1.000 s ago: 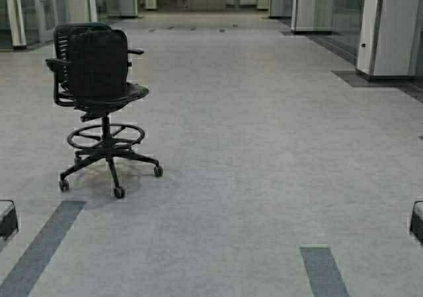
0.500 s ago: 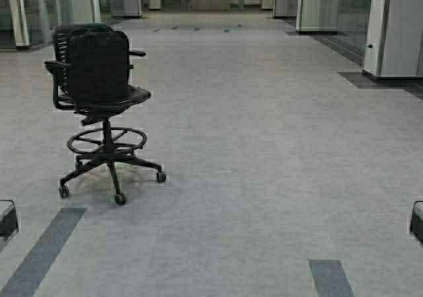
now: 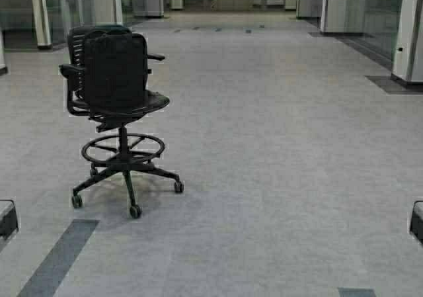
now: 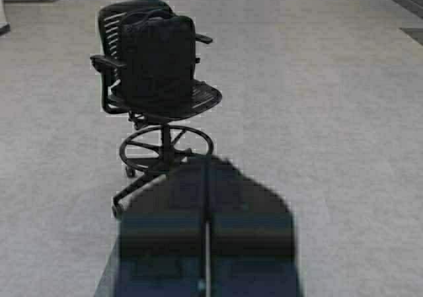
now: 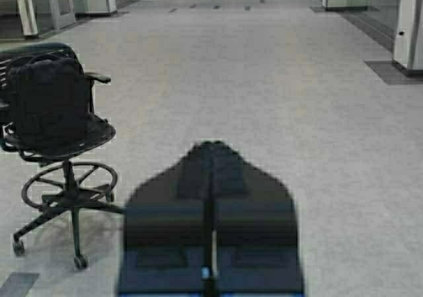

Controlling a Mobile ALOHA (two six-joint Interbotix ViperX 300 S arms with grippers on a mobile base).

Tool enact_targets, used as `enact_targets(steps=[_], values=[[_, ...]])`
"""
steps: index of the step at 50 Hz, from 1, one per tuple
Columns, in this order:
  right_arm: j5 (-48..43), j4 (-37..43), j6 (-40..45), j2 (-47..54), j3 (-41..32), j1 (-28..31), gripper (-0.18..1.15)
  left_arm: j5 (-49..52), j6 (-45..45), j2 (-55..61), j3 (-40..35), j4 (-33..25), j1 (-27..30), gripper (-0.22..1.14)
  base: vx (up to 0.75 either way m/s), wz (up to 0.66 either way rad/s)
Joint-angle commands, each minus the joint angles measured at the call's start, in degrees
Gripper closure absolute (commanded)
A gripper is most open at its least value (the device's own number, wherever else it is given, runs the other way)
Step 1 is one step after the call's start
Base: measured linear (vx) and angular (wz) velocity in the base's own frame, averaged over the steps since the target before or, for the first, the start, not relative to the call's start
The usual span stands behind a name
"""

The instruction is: Navigate to elevator, push the call button, then enter the elevator

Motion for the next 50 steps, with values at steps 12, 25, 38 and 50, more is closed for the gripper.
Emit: enact_targets(steps=[12, 25, 38, 50], values=[[-1.3, -0.1, -0.3, 0.5, 0.3, 0.0, 0.93, -1.1, -0.4, -0.8, 0.8, -0.2, 3.1, 0.89, 0.40, 0.07], [-3.1, -0.2, -0.2, 0.6, 0.2, 0.0, 0.93, -2.1, -2.2, -1.8, 1.2, 0.0, 3.1, 0.89, 0.40, 0.24], [-3.5, -0.2, 0.4, -0.3, 0.3, 0.0, 0.93, -2.1, -2.1, -1.4, 0.9, 0.1, 3.1, 0.89, 0.39, 0.45], [-3.6, -0.1, 1.0, -2.5, 1.5, 0.0, 0.93, -2.1, -2.5, -1.1, 1.1, -0.2, 3.1, 0.89, 0.39, 0.70]])
